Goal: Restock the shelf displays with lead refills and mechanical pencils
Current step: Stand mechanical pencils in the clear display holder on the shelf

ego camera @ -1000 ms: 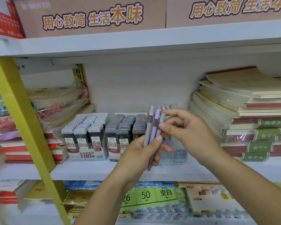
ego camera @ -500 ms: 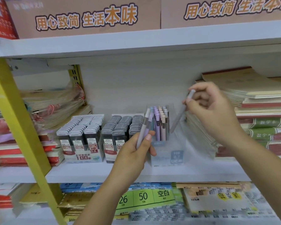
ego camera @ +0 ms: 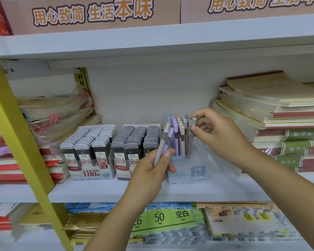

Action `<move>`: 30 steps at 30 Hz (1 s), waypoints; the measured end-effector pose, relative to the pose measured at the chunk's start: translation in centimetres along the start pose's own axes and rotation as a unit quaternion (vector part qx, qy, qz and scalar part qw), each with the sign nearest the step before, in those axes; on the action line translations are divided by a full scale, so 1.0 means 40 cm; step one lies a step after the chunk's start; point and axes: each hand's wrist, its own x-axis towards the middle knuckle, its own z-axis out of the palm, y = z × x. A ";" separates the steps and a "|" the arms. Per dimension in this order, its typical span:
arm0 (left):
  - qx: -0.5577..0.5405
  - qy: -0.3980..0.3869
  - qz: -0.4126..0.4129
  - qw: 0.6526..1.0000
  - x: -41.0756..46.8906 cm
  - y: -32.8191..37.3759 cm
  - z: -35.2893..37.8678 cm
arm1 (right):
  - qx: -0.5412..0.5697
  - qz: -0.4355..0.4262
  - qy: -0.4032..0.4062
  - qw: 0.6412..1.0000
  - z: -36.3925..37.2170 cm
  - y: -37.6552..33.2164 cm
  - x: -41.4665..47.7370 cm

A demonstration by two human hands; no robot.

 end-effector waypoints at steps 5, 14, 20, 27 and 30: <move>0.010 0.007 -0.008 1.000 0.000 0.001 -0.001 | -0.004 0.014 0.088 0.996 -0.017 0.028 0.036; 0.026 0.009 -0.005 1.000 -0.001 0.004 -0.002 | -0.077 0.018 0.032 0.996 0.016 0.062 0.047; 0.020 0.002 -0.007 1.000 0.000 0.006 -0.002 | -0.150 0.021 0.024 0.988 0.026 0.061 0.064; -0.018 -0.011 -0.013 1.000 -0.004 0.014 0.000 | -0.213 0.060 0.008 0.975 0.037 0.056 0.077; -0.039 -0.039 -0.011 0.998 -0.010 0.027 -0.005 | -0.141 0.049 0.096 0.984 0.023 0.004 0.039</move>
